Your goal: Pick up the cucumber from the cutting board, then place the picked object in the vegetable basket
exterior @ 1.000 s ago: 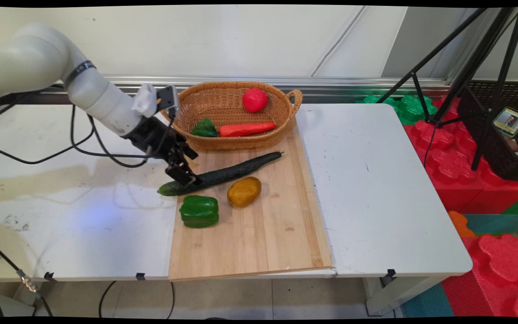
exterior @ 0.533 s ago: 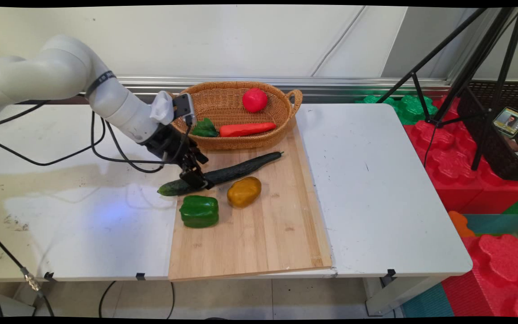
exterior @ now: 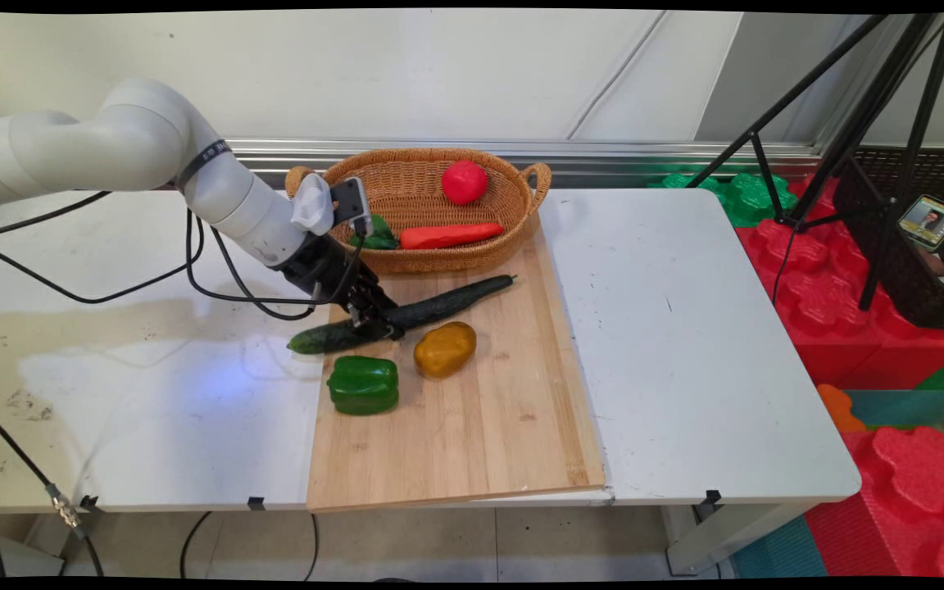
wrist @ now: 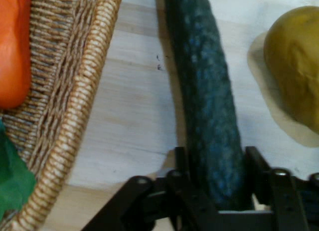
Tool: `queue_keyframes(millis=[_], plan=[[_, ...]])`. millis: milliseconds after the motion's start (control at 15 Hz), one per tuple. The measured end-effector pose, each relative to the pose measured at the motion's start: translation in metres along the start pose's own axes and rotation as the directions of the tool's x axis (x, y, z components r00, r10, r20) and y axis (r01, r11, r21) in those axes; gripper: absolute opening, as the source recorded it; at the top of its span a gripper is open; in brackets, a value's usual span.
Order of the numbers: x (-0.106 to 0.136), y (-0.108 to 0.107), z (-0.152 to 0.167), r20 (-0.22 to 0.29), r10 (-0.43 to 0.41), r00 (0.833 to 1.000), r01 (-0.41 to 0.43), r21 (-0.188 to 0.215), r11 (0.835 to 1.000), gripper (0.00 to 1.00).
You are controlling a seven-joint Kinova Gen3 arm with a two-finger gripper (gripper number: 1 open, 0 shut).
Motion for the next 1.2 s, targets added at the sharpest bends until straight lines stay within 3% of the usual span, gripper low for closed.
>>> queue_keyframes(millis=[600, 1200], plan=[[0.004, -0.002, -0.005, -0.031, -0.015, 0.999, 0.015, 0.006, 1.0, 0.0], [0.01, 0.002, -0.056, -0.094, 0.045, 0.995, -0.046, -0.013, 0.999, 0.0]])
